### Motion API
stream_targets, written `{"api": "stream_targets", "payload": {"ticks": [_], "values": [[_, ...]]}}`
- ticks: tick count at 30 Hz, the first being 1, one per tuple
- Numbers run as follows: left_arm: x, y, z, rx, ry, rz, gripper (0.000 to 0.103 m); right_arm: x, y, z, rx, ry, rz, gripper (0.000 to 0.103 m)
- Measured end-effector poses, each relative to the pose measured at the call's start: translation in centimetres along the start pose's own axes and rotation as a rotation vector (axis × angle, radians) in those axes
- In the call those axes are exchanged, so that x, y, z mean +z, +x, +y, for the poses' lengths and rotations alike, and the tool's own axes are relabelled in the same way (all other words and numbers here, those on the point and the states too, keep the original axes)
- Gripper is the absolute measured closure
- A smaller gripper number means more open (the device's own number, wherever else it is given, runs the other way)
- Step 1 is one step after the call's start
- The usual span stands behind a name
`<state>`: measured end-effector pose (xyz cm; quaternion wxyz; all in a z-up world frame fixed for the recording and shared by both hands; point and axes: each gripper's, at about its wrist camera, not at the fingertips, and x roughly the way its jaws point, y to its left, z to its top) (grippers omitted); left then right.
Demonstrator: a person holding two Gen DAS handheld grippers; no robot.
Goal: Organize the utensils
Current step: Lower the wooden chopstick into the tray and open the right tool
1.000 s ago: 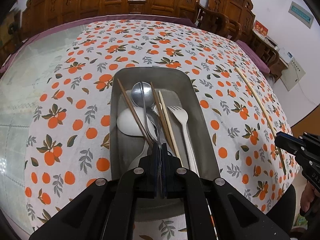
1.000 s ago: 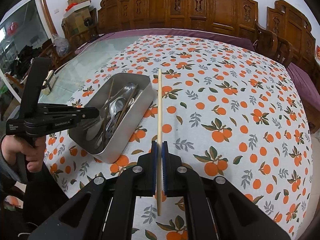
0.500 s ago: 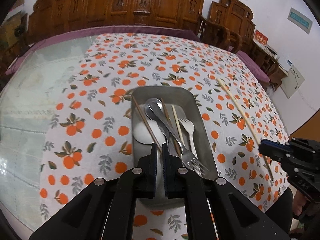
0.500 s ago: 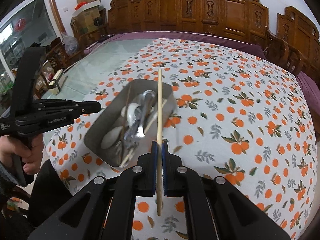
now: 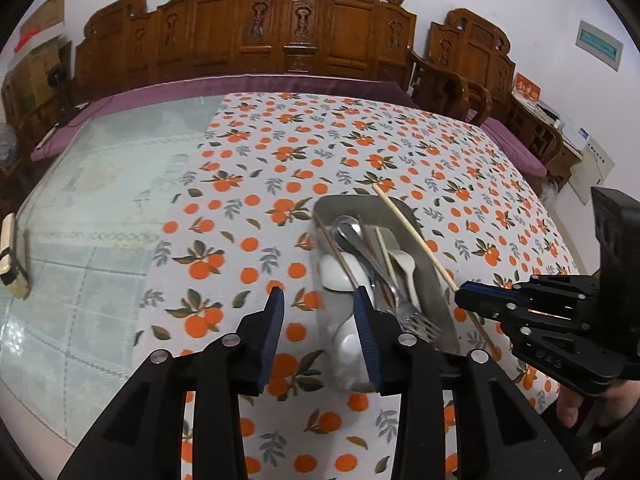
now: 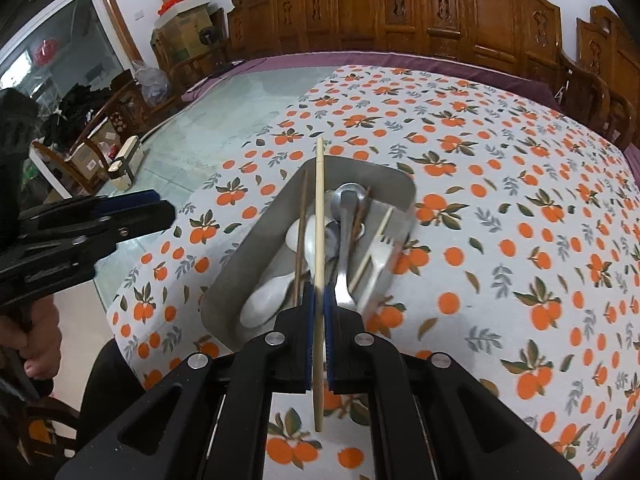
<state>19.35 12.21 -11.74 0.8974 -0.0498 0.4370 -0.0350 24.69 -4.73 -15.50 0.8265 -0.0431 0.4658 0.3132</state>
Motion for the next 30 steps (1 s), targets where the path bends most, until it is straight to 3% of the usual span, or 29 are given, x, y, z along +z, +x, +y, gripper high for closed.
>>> {"api": "stream_targets", "payload": {"ticks": [3, 4, 6, 8, 13, 22, 30], "values": [[-0.1, -0.3, 0.7, 0.012, -0.002, -0.004, 0.066, 0.3, 0.8, 0.2, -0.003, 0.004, 0.010, 0.097], [-0.1, -0.5, 1.0, 0.014, -0.003, -0.006, 0.054, 0.4, 1.2, 0.3, -0.003, 0.009, 0.015, 0.097], [-0.2, -0.8, 1.3, 0.020, -0.003, -0.019, 0.042, 0.5, 1.9, 0.4, 0.000, 0.019, 0.023, 0.097], [-0.3, -0.8, 1.6, 0.030, -0.001, -0.017, 0.042, 0.6, 2.4, 0.4, 0.001, 0.026, 0.030, 0.097], [-0.5, -0.9, 2.1, 0.034, -0.010, -0.020, 0.022, 0.9, 3.8, 0.3, 0.008, 0.051, 0.052, 0.097], [-0.9, -0.4, 2.2, 0.036, -0.009, -0.001, 0.018, 1.5, 6.8, -0.6, 0.029, 0.141, 0.094, 0.097], [-1.0, -0.3, 2.4, 0.039, -0.010, 0.007, 0.018, 1.8, 7.5, -0.1, 0.040, 0.139, 0.099, 0.096]]}}
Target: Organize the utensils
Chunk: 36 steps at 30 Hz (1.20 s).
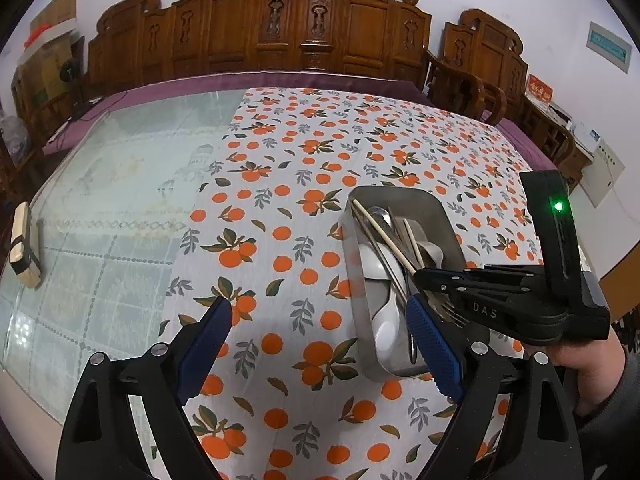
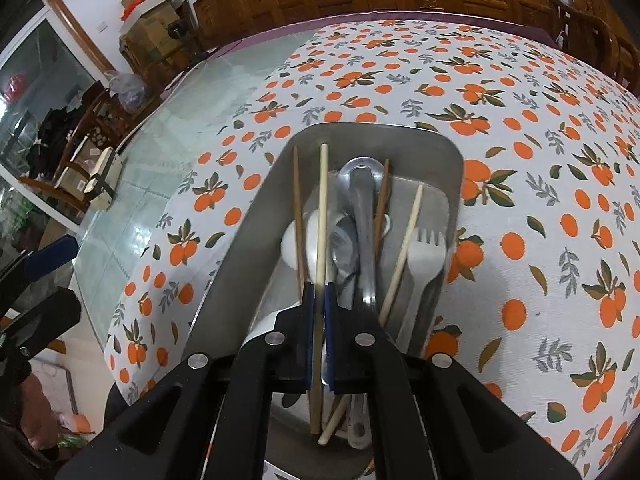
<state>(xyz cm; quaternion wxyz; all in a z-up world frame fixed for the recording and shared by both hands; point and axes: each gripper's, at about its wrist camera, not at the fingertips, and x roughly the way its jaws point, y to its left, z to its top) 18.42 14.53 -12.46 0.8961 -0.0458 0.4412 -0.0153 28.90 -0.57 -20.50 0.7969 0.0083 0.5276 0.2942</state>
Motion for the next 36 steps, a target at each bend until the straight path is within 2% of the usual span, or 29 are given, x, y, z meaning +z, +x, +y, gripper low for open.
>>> {"api": "stream_targets", "payload": {"ticks": [4, 11, 17, 20, 21, 25, 26, 27, 28, 29, 30, 33, 36], "values": [[0.0, 0.1, 0.1, 0.004, -0.003, 0.002, 0.018, -0.2, -0.2, 0.8, 0.019, -0.039, -0.011, 0.095], [0.0, 0.1, 0.1, 0.007, 0.000, 0.002, 0.018, -0.6, -1.6, 1.1, -0.007, -0.097, -0.046, 0.094], [0.0, -0.2, -0.7, 0.018, 0.010, -0.006, 0.018, -1.3, -4.2, 0.7, -0.033, -0.122, -0.094, 0.094], [-0.1, -0.6, -1.2, 0.036, 0.014, -0.021, 0.013, -1.9, -6.1, 0.7, -0.049, -0.134, -0.128, 0.092], [-0.2, -0.9, -1.5, 0.040, 0.014, -0.026, 0.012, -2.1, -6.7, 0.7, -0.049, -0.134, -0.137, 0.085], [-0.4, -1.9, -2.5, 0.058, 0.019, -0.049, 0.008, -3.6, -9.9, 0.3, -0.065, -0.138, -0.194, 0.074], [-0.5, -2.2, -2.9, 0.071, 0.019, -0.054, 0.008, -4.0, -10.6, 0.1, -0.077, -0.139, -0.204, 0.065], [-0.6, -2.3, -3.2, 0.071, 0.020, -0.051, 0.008, -4.5, -11.4, 0.0, -0.093, -0.137, -0.220, 0.048], [-0.7, -2.4, -3.5, 0.073, 0.023, -0.050, 0.008, -4.8, -12.1, -0.2, -0.102, -0.134, -0.233, 0.039], [-0.9, -2.5, -4.0, 0.087, 0.030, -0.049, 0.008, -5.3, -12.8, -0.4, -0.114, -0.130, -0.250, 0.025], [-1.1, -2.6, -4.4, 0.096, 0.036, -0.049, 0.008, -5.9, -13.7, -0.7, -0.131, -0.123, -0.270, 0.016], [-1.9, -3.2, -5.7, 0.102, 0.051, -0.052, 0.008, -7.4, -15.8, -1.3, -0.162, -0.108, -0.301, 0.005], [-2.8, -3.8, -6.9, 0.093, 0.057, -0.051, 0.008, -8.7, -17.5, -1.8, -0.170, -0.089, -0.325, 0.003]]}}
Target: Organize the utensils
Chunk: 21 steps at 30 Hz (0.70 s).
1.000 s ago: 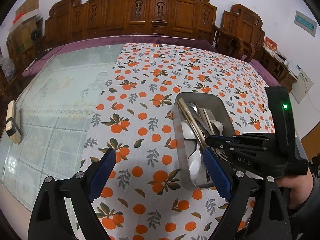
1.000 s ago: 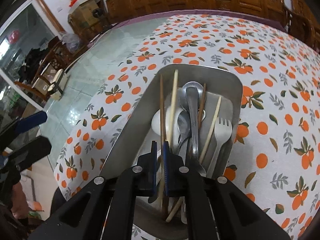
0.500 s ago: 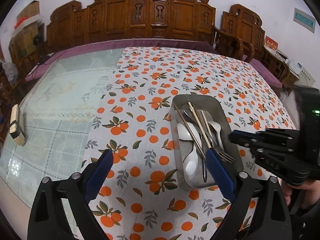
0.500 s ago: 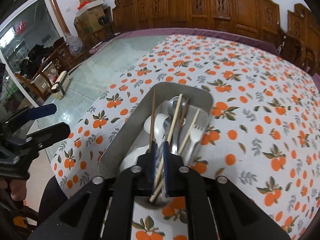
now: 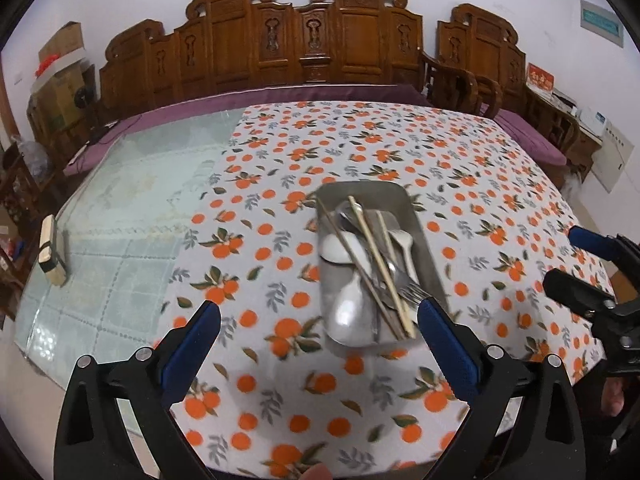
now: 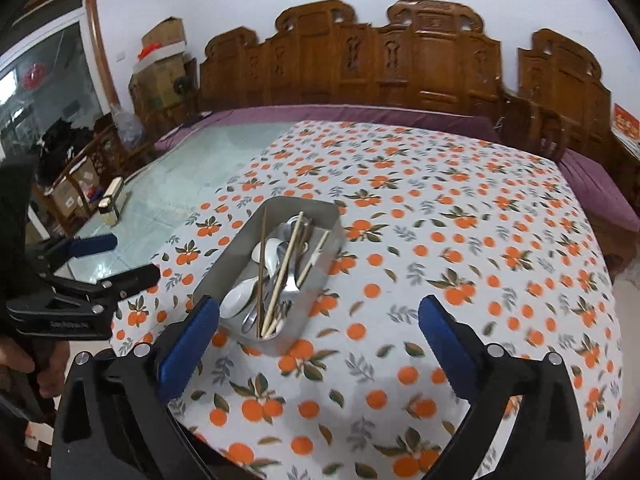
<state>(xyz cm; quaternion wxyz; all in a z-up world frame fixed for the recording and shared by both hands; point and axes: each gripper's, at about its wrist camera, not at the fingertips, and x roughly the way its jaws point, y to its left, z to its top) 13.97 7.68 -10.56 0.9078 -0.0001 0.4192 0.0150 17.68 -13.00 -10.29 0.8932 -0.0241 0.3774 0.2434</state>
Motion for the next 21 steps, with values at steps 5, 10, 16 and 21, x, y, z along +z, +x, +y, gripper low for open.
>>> {"api": "stream_targets", "payload": {"ticks": [5, 10, 16, 21], "values": [[-1.4, -1.3, -2.4, -0.027, 0.019, -0.012, 0.008, -1.9, -3.5, -1.3, -0.063, 0.032, -0.034, 0.003], [-2.8, -2.7, -4.7, -0.061, 0.033, -0.025, 0.008, -4.0, -6.3, -2.5, -0.107, 0.063, -0.071, 0.003], [-3.4, -5.9, -6.8, -0.081, 0.056, -0.090, 0.008, -5.5, -9.8, -2.8, -0.153, 0.083, -0.125, 0.003], [-2.9, -9.0, -7.5, -0.072, 0.054, -0.135, 0.008, -5.4, -12.7, -2.2, -0.182, 0.084, -0.174, 0.003]]}}
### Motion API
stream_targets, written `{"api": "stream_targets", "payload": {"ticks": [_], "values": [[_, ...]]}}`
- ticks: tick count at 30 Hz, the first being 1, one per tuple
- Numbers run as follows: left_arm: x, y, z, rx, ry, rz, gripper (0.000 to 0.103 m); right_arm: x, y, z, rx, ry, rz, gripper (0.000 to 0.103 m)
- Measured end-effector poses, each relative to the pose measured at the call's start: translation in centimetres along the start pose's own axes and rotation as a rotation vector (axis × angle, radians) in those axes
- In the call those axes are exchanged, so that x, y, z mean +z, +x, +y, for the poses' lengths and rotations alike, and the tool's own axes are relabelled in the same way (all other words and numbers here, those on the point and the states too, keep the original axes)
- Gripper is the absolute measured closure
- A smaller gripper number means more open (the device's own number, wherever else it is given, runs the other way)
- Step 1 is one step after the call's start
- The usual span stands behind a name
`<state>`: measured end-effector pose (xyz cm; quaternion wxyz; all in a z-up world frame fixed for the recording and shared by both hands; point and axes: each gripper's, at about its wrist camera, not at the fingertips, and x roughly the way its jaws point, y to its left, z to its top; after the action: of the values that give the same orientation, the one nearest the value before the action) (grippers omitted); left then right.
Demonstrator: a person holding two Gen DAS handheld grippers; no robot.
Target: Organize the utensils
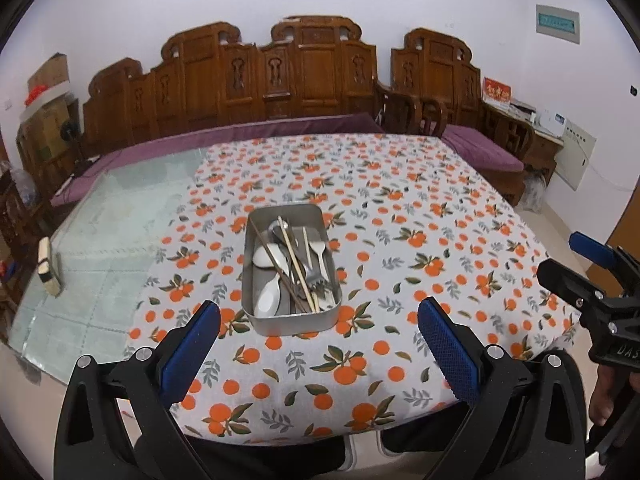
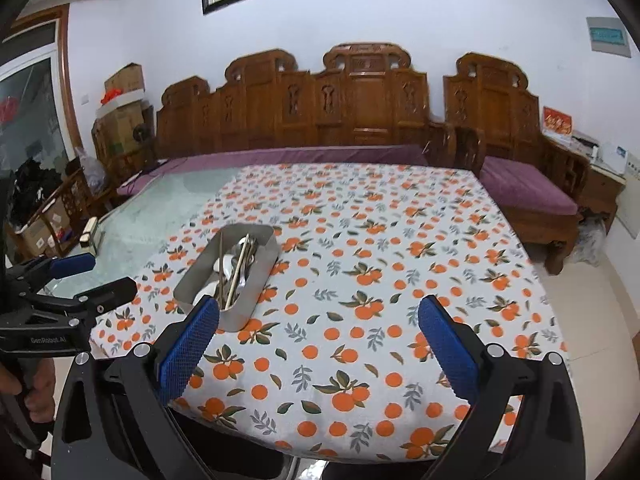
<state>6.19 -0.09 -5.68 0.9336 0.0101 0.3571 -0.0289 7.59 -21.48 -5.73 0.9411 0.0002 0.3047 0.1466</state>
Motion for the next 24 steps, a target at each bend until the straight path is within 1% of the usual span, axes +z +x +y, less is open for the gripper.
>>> {"api": "stream_targets", "payload": {"ticks": [7, 12, 15, 19, 24], "values": [[1.4, -3.8, -0.9, -0.003, 0.004, -0.076, 0.008, 1.2, -3.4, 0.5, -0.018, -0.009, -0.068, 0.003], [2.7, -6.0, -1.4, 0.003, 0.009, -0.133, 0.008, 2.7, -6.1, 0.9, -0.042, -0.011, -0.132, 0.003], [3.6, -7.5, -1.3, -0.002, -0.002, -0.171, 0.008, 3.6, -7.5, 0.9, -0.056, -0.008, -0.169, 0.003], [4.7, -9.4, -1.0, 0.016, -0.015, -0.222, 0.008, 4.7, -9.7, 1.0, -0.062, -0.002, -0.225, 0.003], [5.2, -11.1, -0.6, 0.032, -0.014, -0.266, 0.008, 5.5, -11.6, 1.1, -0.068, -0.006, -0.266, 0.003]]}}
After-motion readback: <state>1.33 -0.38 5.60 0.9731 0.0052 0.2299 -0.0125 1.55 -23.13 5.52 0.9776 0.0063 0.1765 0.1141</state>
